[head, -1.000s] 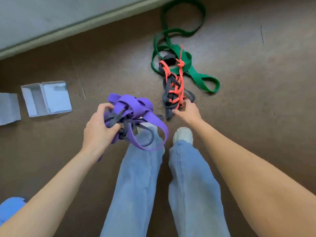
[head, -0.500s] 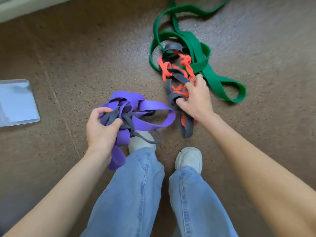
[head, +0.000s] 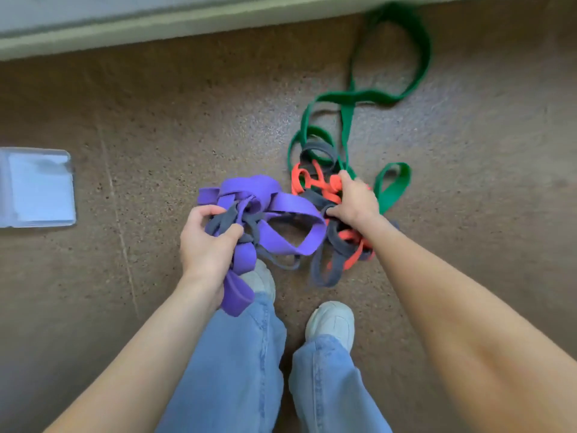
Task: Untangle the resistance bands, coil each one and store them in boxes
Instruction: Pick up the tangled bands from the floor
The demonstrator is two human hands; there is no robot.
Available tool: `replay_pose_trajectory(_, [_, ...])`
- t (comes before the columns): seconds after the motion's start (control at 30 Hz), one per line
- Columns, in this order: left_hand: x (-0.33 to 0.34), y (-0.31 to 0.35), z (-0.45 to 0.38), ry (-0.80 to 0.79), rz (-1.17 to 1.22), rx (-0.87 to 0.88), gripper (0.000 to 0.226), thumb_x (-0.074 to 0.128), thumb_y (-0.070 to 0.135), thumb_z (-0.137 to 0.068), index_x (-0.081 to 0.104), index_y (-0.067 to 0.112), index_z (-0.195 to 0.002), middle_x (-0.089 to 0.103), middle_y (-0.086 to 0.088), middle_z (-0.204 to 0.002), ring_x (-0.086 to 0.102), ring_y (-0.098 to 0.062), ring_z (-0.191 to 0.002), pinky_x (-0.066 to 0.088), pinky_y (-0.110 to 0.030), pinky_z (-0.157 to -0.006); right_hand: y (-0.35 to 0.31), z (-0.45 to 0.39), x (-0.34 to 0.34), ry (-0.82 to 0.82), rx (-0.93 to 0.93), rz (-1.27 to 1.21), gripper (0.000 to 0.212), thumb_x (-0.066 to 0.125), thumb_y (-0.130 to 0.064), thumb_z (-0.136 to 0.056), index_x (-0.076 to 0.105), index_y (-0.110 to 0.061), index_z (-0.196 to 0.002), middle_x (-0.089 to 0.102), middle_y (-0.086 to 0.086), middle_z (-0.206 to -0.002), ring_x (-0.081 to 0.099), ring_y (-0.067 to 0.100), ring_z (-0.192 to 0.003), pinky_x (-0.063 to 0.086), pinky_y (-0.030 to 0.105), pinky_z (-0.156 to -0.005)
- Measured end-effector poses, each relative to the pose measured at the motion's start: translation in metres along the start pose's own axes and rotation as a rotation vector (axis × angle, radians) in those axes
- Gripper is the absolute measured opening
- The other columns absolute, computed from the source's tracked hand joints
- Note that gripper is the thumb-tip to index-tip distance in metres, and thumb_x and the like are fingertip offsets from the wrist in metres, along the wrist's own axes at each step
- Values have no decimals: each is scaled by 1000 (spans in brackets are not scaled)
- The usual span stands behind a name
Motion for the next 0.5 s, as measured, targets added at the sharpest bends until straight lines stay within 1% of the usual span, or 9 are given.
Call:
replay_pose_trajectory(0.07, [-31, 16, 34, 28, -21, -40, 33, 64, 0, -71, 52, 30, -75, 60, 2, -84, 54, -17, -71, 44, -26, -65, -13, 73, -19, -3, -20, -23, 62, 75, -30, -72, 41, -13, -121, 49, 14, -120, 52, 36, -111, 43, 42, -83])
replay_pose_trajectory(0.1, [-48, 28, 54, 36, -36, -40, 33, 65, 2, -70, 51, 32, -74, 60, 4, -84, 53, -18, -74, 42, -27, -67, -21, 109, -37, 23, -41, -36, 57, 73, -29, -72, 42, -13, -117, 49, 12, -117, 53, 36, -108, 43, 42, -81])
replay_pose_trajectory(0.17, [-87, 47, 96, 63, -55, -60, 35, 66, 4, -69, 48, 34, -74, 57, 15, -79, 52, -16, -75, 37, -25, -67, -39, 174, -78, 65, -103, -47, 50, 72, -29, -71, 44, -13, -110, 49, 11, -112, 54, 36, -102, 41, 41, -75])
replay_pose_trajectory(0.23, [-129, 57, 141, 104, -34, -101, 35, 66, 4, -69, 48, 34, -73, 55, 17, -77, 52, -17, -75, 37, -27, -65, -55, 233, -120, 77, -185, -85, 48, 72, -28, -69, 45, -12, -106, 51, 10, -107, 55, 35, -100, 40, 40, -72])
replay_pose_trajectory(0.27, [-151, 57, 164, 136, 5, -129, 35, 66, 4, -69, 48, 34, -73, 56, 13, -78, 53, -18, -76, 40, -30, -66, -63, 261, -139, 70, -234, -122, 46, 72, -27, -69, 45, -13, -103, 53, 10, -105, 55, 35, -99, 41, 40, -72])
replay_pose_trajectory(0.33, [-195, 52, 217, 219, 150, -208, 33, 66, 4, -71, 49, 33, -75, 59, 2, -87, 55, -21, -76, 47, -36, -71, -78, 313, -177, 47, -310, -168, 41, 72, -24, -69, 43, -16, -97, 58, 8, -100, 56, 33, -96, 40, 39, -71])
replay_pose_trajectory(0.4, [-237, 49, 274, 316, 294, -259, 33, 66, 4, -72, 49, 31, -76, 59, -4, -93, 55, -17, -71, 47, -33, -68, -94, 362, -211, 9, -352, -182, 38, 72, -21, -70, 44, -18, -96, 60, 4, -97, 57, 31, -95, 38, 35, -70])
replay_pose_trajectory(0.5, [-302, 49, 355, 426, 421, -289, 32, 65, 2, -71, 51, 30, -76, 59, -6, -91, 53, -20, -72, 45, -33, -67, -132, 431, -251, -45, -438, -158, 34, 72, -15, -71, 52, -14, -98, 61, 5, -95, 58, 30, -96, 34, 28, -70])
Point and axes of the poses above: each hand's wrist, its own z-axis away from the middle knuckle, its own x-axis out of the palm, y = z × x, the point moved 7 cm from there along -z, towards the middle knuckle
